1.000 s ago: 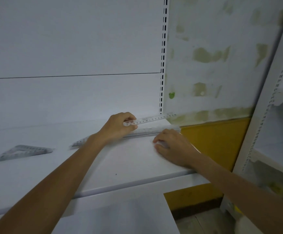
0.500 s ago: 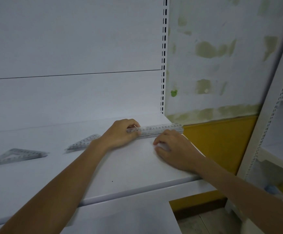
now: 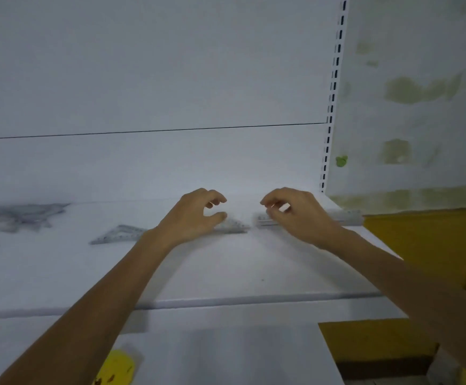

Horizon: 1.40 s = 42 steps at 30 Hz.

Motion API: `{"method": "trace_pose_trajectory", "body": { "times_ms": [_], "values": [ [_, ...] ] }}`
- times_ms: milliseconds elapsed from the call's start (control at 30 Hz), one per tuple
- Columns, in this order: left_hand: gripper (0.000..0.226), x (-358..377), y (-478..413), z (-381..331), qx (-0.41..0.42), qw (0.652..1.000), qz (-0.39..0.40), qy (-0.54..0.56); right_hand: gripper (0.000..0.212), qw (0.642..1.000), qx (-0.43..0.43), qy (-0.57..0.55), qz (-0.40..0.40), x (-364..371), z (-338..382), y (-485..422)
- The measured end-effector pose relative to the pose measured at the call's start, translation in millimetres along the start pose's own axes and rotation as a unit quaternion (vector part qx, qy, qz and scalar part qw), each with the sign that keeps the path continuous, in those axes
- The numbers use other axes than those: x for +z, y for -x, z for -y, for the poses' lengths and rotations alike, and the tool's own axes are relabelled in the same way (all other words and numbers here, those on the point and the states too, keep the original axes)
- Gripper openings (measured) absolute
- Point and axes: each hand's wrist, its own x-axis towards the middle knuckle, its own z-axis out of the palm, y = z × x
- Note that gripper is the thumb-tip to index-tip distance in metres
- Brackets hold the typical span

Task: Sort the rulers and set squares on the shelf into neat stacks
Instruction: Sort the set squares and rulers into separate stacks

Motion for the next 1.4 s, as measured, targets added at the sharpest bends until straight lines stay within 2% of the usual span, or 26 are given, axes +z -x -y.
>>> {"method": "trace_pose_trajectory", "body": {
  "times_ms": [267,367,467,600,900,1033,1133,1267,1400],
  "values": [
    [0.024,-156,160,123,-0.157,0.976,-0.095,-0.115,0.014,0.977,-0.128,-0.165,0.04,149,170,-77],
    [0.025,-204,213,164,-0.198,0.964,-0.096,-0.151,0.015,0.969,-0.174,-0.151,0.093,212,233,-91],
    [0.024,-242,249,199,-0.226,0.958,-0.113,-0.136,0.02,0.965,-0.19,-0.104,0.147,262,281,-105],
    [0.022,-280,281,244,-0.228,0.959,-0.132,-0.105,0.026,0.966,-0.188,-0.087,0.155,308,328,-124],
    [0.02,-312,308,327,-0.235,0.962,-0.125,-0.067,0.027,0.978,-0.136,-0.048,0.152,377,363,-152],
    [0.02,-314,295,364,-0.25,0.954,-0.139,-0.086,0.026,0.973,-0.151,-0.037,0.172,391,359,-175],
    [0.028,-316,280,388,-0.271,0.945,-0.135,-0.126,0.025,0.968,-0.163,-0.025,0.188,400,357,-201],
    [0.046,-326,267,409,-0.274,0.95,-0.063,-0.139,0.029,0.959,-0.164,-0.017,0.232,424,363,-230],
    [0.053,-329,265,427,-0.278,0.949,-0.063,-0.134,0.027,0.953,-0.182,-0.023,0.242,456,372,-245]
  ]
}}
